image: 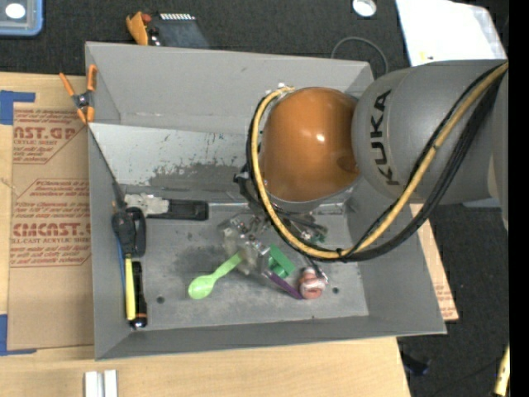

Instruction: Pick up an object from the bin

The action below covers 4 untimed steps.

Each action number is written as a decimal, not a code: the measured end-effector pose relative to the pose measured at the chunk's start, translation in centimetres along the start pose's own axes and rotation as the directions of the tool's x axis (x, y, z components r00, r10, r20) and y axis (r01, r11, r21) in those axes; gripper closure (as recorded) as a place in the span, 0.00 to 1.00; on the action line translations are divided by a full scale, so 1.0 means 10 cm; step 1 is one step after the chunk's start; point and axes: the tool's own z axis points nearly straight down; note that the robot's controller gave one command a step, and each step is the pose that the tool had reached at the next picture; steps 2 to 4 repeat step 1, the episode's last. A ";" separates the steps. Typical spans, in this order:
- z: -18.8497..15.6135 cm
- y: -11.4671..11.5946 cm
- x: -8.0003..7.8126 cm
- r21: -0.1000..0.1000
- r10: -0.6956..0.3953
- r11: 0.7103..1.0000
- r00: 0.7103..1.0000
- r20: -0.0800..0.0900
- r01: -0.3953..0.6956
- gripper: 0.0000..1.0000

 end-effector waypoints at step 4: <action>-0.19 0.00 0.00 0.000 0.000 1.000 1.000 0.000 0.000 1.00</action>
Offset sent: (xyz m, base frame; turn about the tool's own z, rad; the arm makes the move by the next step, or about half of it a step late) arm 0.0002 0.0000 0.0258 0.0001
